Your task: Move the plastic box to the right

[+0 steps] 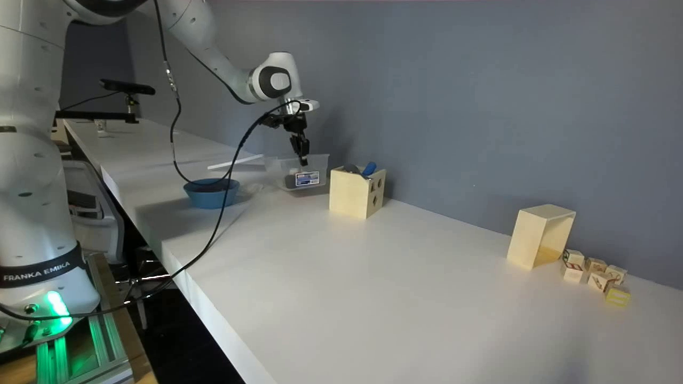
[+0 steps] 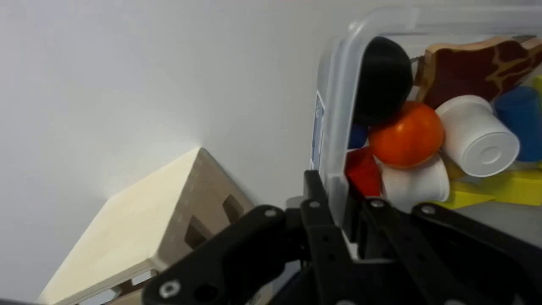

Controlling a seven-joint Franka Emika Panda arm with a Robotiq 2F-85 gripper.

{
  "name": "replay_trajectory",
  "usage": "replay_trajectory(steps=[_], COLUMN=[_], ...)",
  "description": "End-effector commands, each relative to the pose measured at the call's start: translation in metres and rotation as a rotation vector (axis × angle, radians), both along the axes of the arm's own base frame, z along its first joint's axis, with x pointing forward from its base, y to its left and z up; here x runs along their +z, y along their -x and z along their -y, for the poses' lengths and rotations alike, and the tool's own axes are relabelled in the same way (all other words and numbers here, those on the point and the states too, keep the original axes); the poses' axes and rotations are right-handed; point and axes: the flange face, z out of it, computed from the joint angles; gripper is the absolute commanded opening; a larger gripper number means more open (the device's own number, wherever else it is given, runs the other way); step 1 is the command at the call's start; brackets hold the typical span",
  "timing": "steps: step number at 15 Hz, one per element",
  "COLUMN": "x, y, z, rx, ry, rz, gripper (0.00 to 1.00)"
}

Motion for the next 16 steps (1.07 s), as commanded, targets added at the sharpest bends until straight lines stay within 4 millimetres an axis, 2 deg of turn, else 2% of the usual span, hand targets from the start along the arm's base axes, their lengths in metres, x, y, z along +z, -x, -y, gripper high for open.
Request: replay_trajectory(steps=[1, 5, 11, 14, 16], x=[0.030, 0.046, 0.047, 0.045, 0.046], y=[0.038, 0.066, 0.102, 0.133, 0.158], z=[0.005, -0.001, 0.006, 0.016, 0.036], rx=[0.019, -0.030, -0.290, -0.373, -0.404], ry=[0.084, 0.106, 0.114, 0.129, 0.156], rz=[-0.055, -0.110, -0.080, -0.105, -0.117], gripper=[0.03, 0.03, 0.03, 0.03, 0.03])
